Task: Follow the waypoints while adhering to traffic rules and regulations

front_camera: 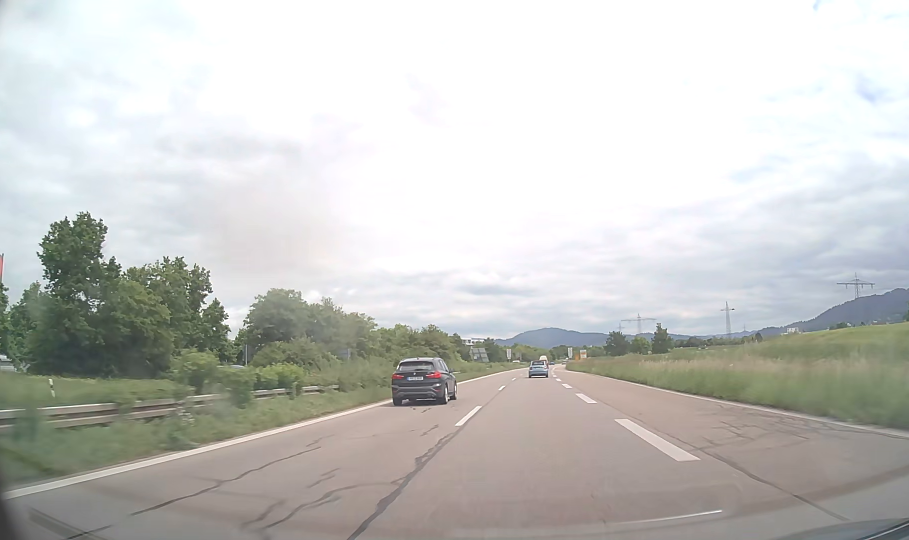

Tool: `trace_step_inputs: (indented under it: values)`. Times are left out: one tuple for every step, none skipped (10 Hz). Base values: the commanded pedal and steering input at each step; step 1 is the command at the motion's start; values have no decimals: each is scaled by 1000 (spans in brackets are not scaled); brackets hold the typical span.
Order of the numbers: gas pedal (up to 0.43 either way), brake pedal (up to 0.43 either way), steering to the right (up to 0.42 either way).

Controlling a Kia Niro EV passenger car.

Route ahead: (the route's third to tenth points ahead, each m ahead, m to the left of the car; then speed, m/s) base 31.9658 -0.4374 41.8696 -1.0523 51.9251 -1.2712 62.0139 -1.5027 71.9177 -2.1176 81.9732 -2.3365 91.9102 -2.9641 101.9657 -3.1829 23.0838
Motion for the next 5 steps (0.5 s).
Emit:
trace_step_inputs:
  values:
    - [209,0,3]
    - [209,0,3]
    - [209,0,3]
    - [209,0,3]
    - [209,0,3]
